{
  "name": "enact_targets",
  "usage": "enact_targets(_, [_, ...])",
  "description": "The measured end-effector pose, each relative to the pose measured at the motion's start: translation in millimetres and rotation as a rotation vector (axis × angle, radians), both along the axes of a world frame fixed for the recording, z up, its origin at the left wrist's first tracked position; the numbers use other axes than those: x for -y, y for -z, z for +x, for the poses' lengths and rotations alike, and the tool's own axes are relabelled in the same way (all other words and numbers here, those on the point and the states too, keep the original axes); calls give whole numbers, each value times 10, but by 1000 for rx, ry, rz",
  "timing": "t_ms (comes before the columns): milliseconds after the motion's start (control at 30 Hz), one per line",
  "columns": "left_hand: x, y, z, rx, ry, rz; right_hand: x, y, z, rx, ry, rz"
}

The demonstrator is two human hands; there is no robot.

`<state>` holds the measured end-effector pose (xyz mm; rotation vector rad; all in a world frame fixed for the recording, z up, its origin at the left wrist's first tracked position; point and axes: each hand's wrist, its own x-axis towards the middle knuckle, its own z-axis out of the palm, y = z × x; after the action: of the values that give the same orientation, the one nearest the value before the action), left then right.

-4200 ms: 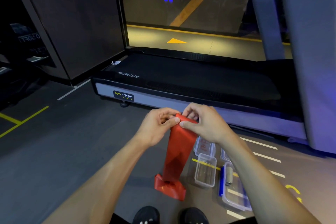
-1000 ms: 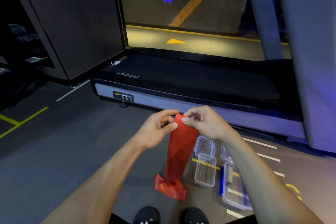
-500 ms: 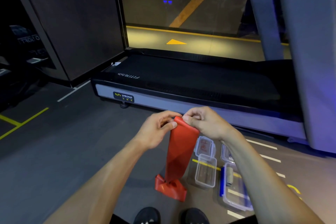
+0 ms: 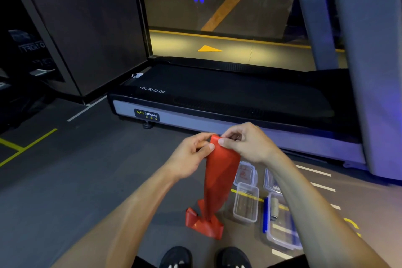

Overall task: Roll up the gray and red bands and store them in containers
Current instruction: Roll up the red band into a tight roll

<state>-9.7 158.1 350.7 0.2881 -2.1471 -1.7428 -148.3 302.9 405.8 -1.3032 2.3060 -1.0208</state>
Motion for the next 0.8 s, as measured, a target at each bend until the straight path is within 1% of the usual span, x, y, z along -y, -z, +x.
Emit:
enact_targets(133, [-21,12,-11,61,-9,-41,-23,8,-13,65,-29,19])
enact_targets(267, [-38,-34,3,66,14,-65,-68,4,-36,187,-84,57])
enact_targets(400, [-41,-49,25,62,17,-66,-100,-3,-36,290,-90,70])
enact_targets(567, [-51,-18,57,101,55,-73,-146,-3,-8,435,-129,109])
enact_targets(667, [-64,-28,62,93,52,-44,-126,-5,17,411,-134,87])
enact_targets(800, [-81,-44,51,39,69,58,-82,8,6,360,-73,37])
